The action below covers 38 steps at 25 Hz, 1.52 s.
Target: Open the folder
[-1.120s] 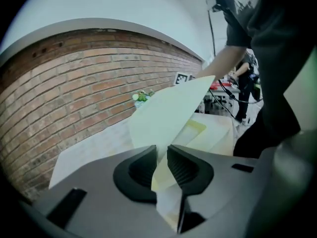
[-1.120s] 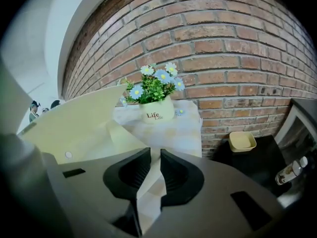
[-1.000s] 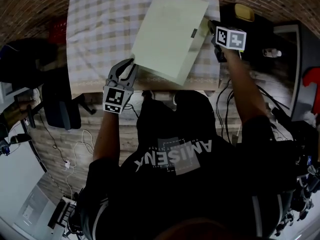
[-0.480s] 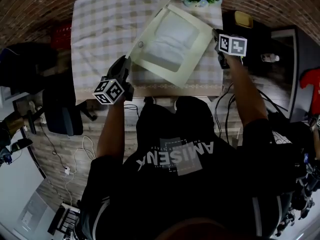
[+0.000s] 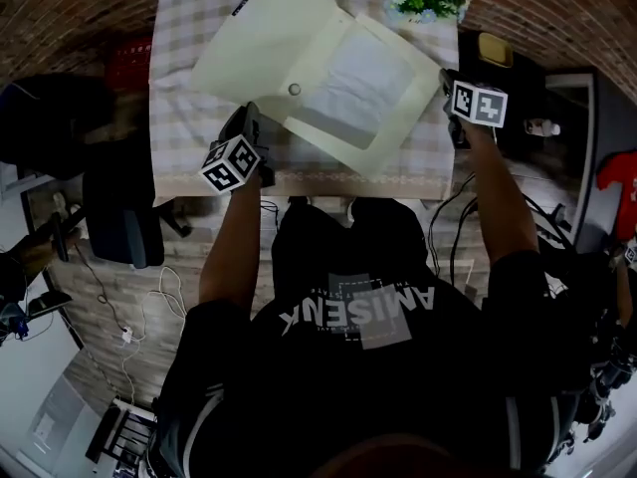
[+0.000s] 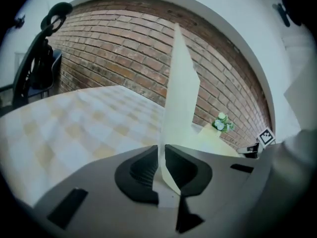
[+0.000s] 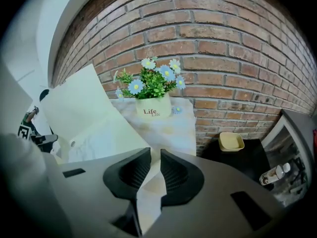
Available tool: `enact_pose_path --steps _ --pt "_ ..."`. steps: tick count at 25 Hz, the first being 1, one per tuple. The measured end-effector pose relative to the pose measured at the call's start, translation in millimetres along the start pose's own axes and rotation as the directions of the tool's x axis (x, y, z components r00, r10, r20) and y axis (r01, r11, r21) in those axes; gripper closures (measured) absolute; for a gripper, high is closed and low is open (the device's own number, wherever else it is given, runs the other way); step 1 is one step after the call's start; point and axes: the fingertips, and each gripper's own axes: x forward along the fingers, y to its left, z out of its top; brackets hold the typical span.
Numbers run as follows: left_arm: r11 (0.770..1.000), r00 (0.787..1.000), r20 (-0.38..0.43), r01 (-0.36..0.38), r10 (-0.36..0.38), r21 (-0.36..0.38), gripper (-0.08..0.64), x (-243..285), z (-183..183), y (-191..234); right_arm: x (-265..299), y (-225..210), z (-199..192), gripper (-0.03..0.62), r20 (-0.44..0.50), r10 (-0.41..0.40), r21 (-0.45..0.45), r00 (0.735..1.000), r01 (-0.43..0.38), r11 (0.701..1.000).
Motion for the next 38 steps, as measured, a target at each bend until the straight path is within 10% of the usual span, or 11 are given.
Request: enact_pose_path --steps 4,10,13,18,22,25,31,38 --pt "0.97 0.987 -0.049 -0.143 0.155 0.196 0.506 11.2 -4.6 13.7 -0.7 0.7 0.1 0.5 -0.002 -0.01 0.004 1.0 0.01 1.0" --pt "0.837 0.936 -0.015 -0.307 0.352 0.453 0.365 18.6 -8.1 34.5 -1.4 1.1 0.0 0.5 -0.005 -0.031 -0.036 0.999 0.031 0.999" --pt "0.717 0.907 0.035 -0.355 0.419 0.6 0.276 18.1 -4.6 41.0 -1.8 0.9 -0.3 0.5 -0.006 -0.035 -0.021 0.999 0.034 0.999" --pt "0.447 0.895 0.096 -0.308 0.436 0.84 0.256 25.0 0.1 32.2 -1.2 1.5 0.6 0.502 -0.01 -0.041 -0.028 0.999 0.041 0.999" --pt "0.35 0.916 0.024 -0.177 0.4 0.92 0.316 32.4 -5.3 22.4 -1.5 1.7 0.1 0.502 -0.014 -0.043 -0.03 0.999 0.043 0.999" --pt "0.361 0.924 -0.066 -0.081 0.377 0.929 0.36 38.3 -13.9 22.7 -1.3 1.2 -0.5 0.502 -0.017 -0.039 -0.022 0.999 0.038 0.999" --pt "0.47 0.907 -0.257 0.077 0.333 0.879 0.424 49.4 -30.5 27.8 -1.6 0.7 -1.3 0.502 -0.007 -0.052 -0.004 0.999 0.052 0.999" --pt "0.617 0.831 -0.508 0.281 0.226 0.735 0.545 50.2 -49.2 23.6 -2.0 -0.2 -2.4 0.502 0.014 -0.054 0.033 0.998 0.054 0.998"
